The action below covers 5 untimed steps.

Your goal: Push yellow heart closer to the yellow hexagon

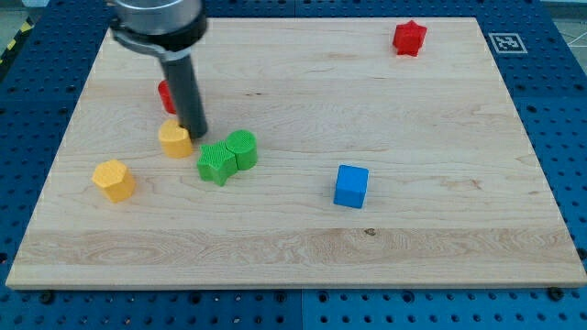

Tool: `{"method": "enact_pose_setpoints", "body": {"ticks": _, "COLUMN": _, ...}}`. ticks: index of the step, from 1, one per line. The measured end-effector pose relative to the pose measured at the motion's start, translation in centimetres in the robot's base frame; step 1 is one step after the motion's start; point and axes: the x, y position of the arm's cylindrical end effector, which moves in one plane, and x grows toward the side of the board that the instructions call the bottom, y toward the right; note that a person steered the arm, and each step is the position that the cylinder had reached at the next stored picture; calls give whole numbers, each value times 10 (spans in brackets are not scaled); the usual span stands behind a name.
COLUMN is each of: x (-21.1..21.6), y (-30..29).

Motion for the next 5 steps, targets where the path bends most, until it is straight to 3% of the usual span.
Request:
{"method": "enact_pose_setpoints", "body": {"ticks": 3, "x": 26, "y": -71}}
{"method": "enact_pose_setpoints", "body": {"ticks": 4, "x": 22, "y": -73}}
{"method": "enact_pose_setpoints", "body": {"ticks": 5, "x": 17, "y": -27}}
